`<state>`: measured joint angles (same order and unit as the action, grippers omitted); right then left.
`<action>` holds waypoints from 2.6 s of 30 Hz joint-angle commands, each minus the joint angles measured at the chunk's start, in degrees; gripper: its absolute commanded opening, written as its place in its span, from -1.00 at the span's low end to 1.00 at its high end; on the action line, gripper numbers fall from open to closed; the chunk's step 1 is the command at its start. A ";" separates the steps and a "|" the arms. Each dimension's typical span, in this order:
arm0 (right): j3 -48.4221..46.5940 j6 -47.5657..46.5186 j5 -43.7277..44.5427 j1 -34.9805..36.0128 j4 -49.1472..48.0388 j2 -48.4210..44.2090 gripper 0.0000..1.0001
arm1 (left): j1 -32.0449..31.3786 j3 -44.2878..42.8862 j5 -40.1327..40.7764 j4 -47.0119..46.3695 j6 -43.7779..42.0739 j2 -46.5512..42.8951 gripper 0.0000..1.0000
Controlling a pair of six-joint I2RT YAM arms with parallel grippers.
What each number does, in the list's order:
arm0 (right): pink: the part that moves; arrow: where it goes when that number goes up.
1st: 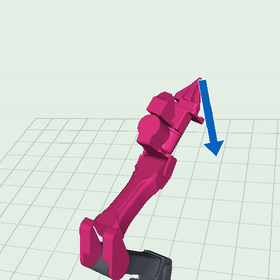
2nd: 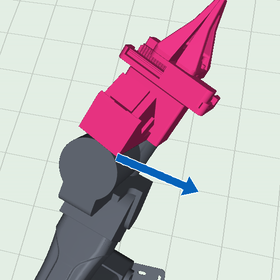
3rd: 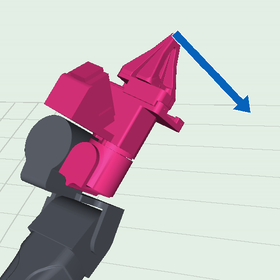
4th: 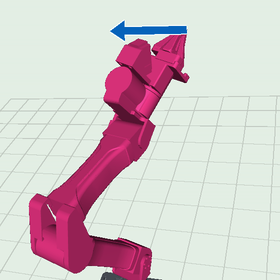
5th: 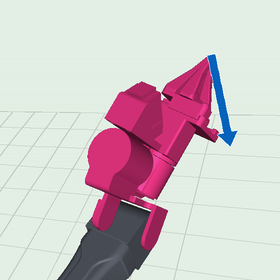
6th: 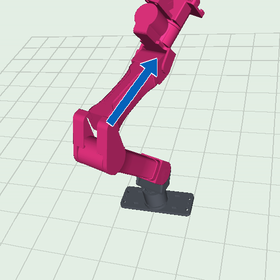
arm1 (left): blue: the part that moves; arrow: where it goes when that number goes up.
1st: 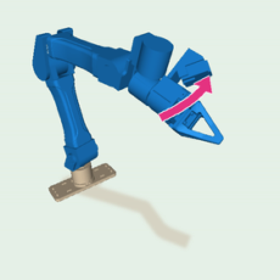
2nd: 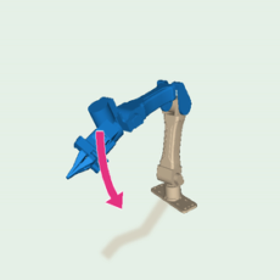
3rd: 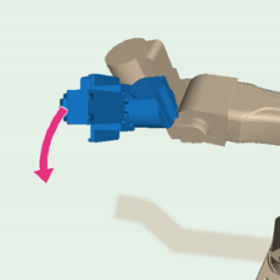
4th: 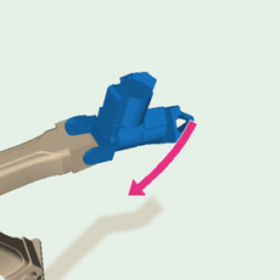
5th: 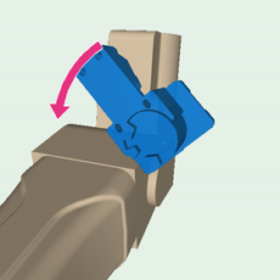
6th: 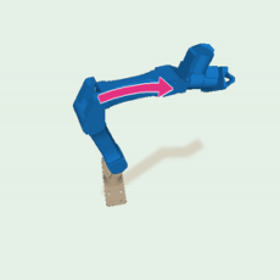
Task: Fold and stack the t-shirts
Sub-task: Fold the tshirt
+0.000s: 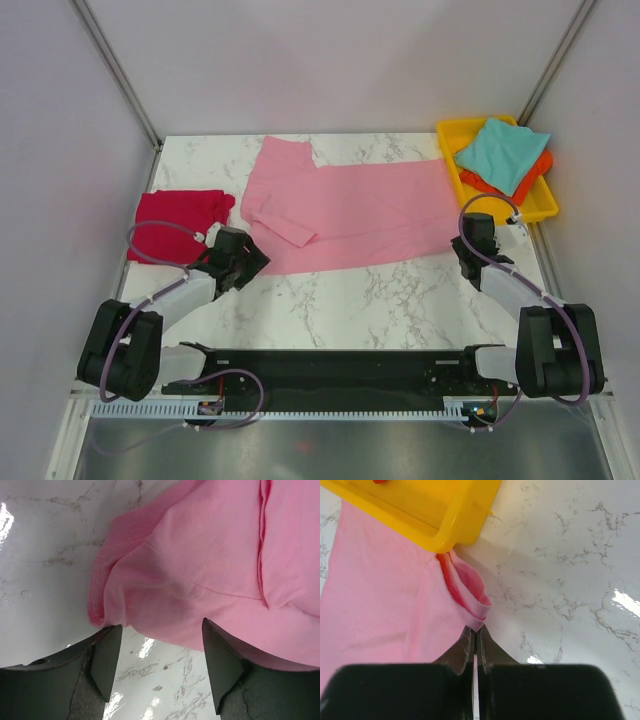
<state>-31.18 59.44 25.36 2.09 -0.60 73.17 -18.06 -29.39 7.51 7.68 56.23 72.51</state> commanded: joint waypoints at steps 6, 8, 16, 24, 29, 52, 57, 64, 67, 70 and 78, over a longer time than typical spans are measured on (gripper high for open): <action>1.38 1.99 1.70 -0.07 -0.54 -2.85 -1.00 | 1.10 1.08 10.77 1.63 8.64 1.85 0.29; 1.65 2.26 2.32 -0.15 -0.28 -3.90 -1.00 | 1.71 1.26 12.08 2.33 8.72 1.93 0.23; 2.26 2.70 2.94 -0.07 -0.10 -5.05 -1.00 | 2.68 2.58 15.08 4.53 8.20 -2.55 0.10; 2.18 2.61 2.76 -0.15 -0.02 -5.05 -1.00 | 2.68 3.46 13.50 3.22 7.41 -2.11 -0.41; 2.44 2.52 2.50 -0.07 0.07 -5.58 -1.00 | 2.77 3.11 13.32 1.90 6.71 -0.18 -0.91; -1.00 1.20 1.27 -0.15 13.08 -17.17 -1.00 | 5.67 -5.43 5.60 15.43 0.55 -16.52 -0.96; 1.65 3.22 -1.54 -0.24 14.05 -18.59 -1.00 | 5.67 1.17 5.41 14.03 1.78 -19.33 -0.96; -4.65 4.63 -0.14 -0.15 15.18 -13.23 -1.00 | 6.37 -6.36 7.08 15.07 0.64 -15.04 -0.96; -13.62 4.19 0.83 -0.59 18.69 -9.28 -1.00 | 6.64 -22.93 6.73 21.64 -0.76 -9.33 -0.96; -19.44 4.81 0.13 -1.65 21.60 -6.90 -1.00 | 6.64 -29.83 5.86 24.04 -1.65 -7.30 -0.96; -9.19 5.77 -0.93 -1.82 20.29 -11.45 -1.00 | 6.64 -16.07 7.52 23.53 -1.04 -17.12 -0.96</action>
<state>-45.74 64.23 24.01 0.49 18.41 64.20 -11.79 -51.00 13.34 28.38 56.31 58.30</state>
